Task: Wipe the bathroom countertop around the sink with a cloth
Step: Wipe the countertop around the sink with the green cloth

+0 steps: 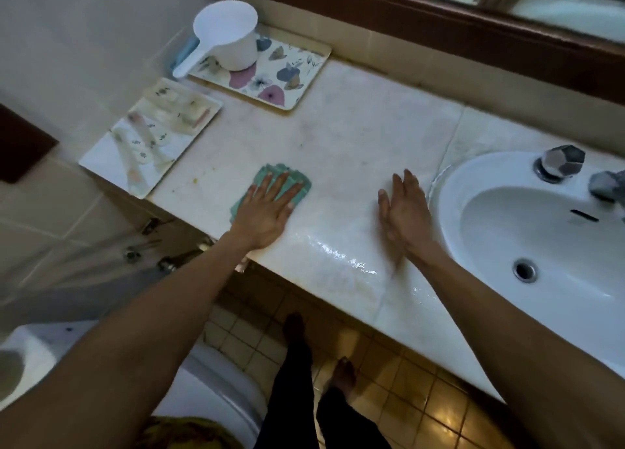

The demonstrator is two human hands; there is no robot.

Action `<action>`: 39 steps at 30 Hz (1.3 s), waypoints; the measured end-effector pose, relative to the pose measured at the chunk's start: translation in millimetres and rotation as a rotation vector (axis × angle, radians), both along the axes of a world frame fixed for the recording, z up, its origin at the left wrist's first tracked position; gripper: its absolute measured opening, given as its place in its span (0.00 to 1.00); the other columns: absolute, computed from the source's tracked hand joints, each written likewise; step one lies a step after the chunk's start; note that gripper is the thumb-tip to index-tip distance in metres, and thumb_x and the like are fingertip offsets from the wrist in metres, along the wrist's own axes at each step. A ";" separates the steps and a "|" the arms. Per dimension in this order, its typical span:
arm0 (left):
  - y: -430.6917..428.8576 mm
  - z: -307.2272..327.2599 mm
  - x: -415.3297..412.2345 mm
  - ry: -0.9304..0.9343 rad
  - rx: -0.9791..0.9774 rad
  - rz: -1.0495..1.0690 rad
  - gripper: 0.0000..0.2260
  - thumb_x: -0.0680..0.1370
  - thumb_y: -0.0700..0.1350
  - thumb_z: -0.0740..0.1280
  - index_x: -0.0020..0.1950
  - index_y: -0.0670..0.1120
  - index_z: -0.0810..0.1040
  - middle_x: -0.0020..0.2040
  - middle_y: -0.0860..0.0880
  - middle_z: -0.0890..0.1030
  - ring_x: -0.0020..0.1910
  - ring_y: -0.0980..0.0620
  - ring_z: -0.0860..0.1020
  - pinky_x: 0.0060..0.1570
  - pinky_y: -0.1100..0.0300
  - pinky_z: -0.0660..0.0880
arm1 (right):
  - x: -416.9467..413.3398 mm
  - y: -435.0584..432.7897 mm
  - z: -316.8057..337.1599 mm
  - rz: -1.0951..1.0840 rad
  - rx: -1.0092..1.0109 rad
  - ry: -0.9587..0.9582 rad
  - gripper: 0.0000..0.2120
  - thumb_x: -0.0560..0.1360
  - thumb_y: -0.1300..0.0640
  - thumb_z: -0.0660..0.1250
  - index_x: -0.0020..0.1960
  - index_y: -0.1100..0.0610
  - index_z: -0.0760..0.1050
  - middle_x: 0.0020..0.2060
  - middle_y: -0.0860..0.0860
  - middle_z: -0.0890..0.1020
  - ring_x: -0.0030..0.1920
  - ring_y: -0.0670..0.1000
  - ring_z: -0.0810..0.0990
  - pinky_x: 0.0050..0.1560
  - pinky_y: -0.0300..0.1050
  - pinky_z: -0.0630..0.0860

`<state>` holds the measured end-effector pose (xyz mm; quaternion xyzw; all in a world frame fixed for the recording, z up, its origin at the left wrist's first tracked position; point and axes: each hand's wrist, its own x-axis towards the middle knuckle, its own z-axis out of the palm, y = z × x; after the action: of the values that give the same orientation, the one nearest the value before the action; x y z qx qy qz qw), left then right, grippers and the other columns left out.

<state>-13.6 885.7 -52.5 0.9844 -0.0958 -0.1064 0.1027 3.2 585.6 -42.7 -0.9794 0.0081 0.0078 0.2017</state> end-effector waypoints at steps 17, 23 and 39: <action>130.6 5.2 0.4 0.022 0.034 0.117 0.24 0.85 0.60 0.42 0.82 0.62 0.46 0.84 0.54 0.44 0.83 0.49 0.43 0.80 0.42 0.47 | 45.5 112.2 -12.8 0.228 -0.065 0.009 0.26 0.83 0.48 0.52 0.76 0.62 0.60 0.77 0.63 0.58 0.77 0.63 0.55 0.76 0.60 0.54; 146.8 -3.5 12.9 0.007 0.019 0.234 0.24 0.86 0.58 0.45 0.83 0.61 0.47 0.84 0.53 0.45 0.83 0.48 0.43 0.80 0.44 0.45 | 71.5 153.5 -11.9 0.258 -0.068 0.012 0.26 0.83 0.48 0.53 0.76 0.62 0.60 0.77 0.63 0.58 0.77 0.63 0.56 0.76 0.60 0.54; 75.0 -7.7 94.9 -0.116 -0.015 0.030 0.24 0.85 0.56 0.49 0.82 0.57 0.59 0.82 0.48 0.59 0.82 0.39 0.54 0.78 0.38 0.52 | 113.1 152.2 -16.8 0.237 -0.100 0.010 0.24 0.83 0.47 0.52 0.76 0.56 0.61 0.78 0.58 0.58 0.78 0.58 0.55 0.77 0.60 0.53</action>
<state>81.3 960.8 -60.2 0.9894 -0.0876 -0.0470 0.1061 116.3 737.8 -59.4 -0.9823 -0.1062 0.0359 0.1503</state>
